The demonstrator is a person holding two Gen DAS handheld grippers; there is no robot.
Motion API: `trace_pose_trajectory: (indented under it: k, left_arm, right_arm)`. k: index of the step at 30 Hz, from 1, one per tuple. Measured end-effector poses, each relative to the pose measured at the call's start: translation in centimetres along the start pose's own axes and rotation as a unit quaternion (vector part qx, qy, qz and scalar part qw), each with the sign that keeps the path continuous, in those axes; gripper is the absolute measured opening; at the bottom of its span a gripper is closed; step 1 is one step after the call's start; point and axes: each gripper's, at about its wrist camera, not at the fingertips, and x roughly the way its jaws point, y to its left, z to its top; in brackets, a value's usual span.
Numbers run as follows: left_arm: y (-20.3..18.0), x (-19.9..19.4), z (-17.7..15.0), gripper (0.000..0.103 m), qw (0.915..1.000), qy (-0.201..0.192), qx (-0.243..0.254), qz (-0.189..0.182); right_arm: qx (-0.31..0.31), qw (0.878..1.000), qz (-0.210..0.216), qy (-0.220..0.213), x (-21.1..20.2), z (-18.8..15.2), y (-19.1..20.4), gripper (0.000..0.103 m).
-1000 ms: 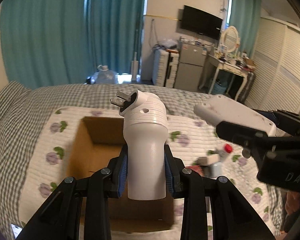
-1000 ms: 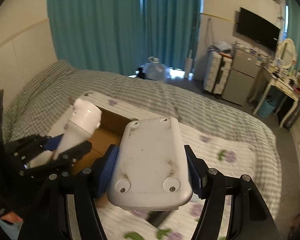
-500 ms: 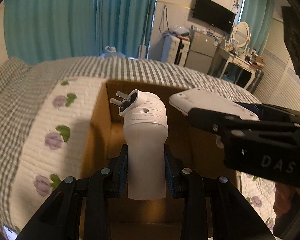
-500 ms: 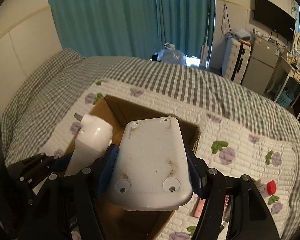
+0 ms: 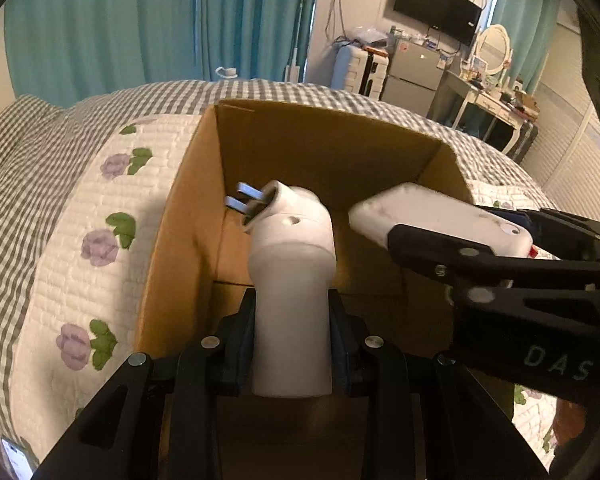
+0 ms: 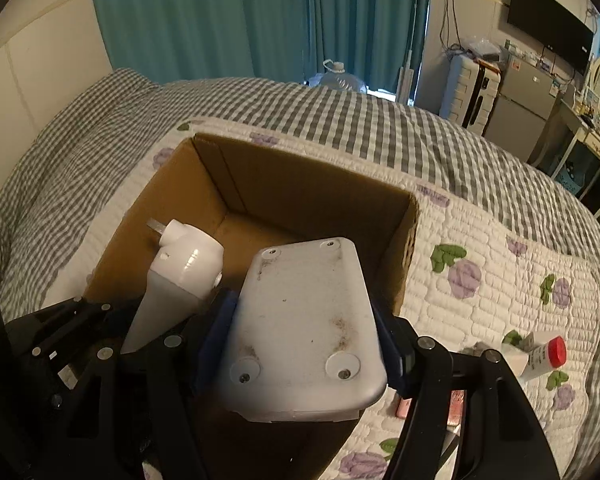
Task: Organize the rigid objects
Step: 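Carry both white devices into the cardboard box and open both grippers, then grasp the black cylinder with the left gripper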
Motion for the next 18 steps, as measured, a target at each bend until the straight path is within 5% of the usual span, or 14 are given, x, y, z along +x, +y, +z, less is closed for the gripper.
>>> trace_pose_trajectory:
  k: [2, 3, 4, 5, 12, 18]
  left_arm:
    - [-0.2, -0.9, -0.2, 0.043, 0.9999, -0.008, 0.005, 0.006]
    - [-0.1, -1.2, -0.3, 0.066, 0.9999, -0.010, 0.007, 0.009]
    - [-0.2, -1.9, -0.4, 0.071, 0.9997, -0.017, 0.007, 0.016]
    - [-0.1, -2.3, -0.4, 0.072, 0.9995, -0.020, 0.006, 0.022]
    - [-0.6, -5.7, 0.2, 0.072, 0.9988, -0.032, -0.020, 0.032]
    - [-5.9, -8.7, -0.7, 0.072, 0.9987, -0.047, 0.010, 0.015]
  right_arm:
    - [0.006, 1.000, 0.004, 0.001, -0.4, -0.1, -0.2, 0.066]
    - [0.010, 1.000, 0.004, -0.001, -0.9, -0.1, -0.3, 0.067]
    - [0.014, 1.000, 0.007, -0.001, -1.3, -0.1, -0.5, 0.077]
    - [0.019, 1.000, 0.003, -0.002, -2.1, -0.1, -0.7, 0.087]
    - [0.025, 0.998, -0.037, -0.046, -9.0, -1.1, -4.9, 0.092]
    - [0.033, 0.996, -0.073, -0.050, -14.7, -3.9, -10.1, 0.094]
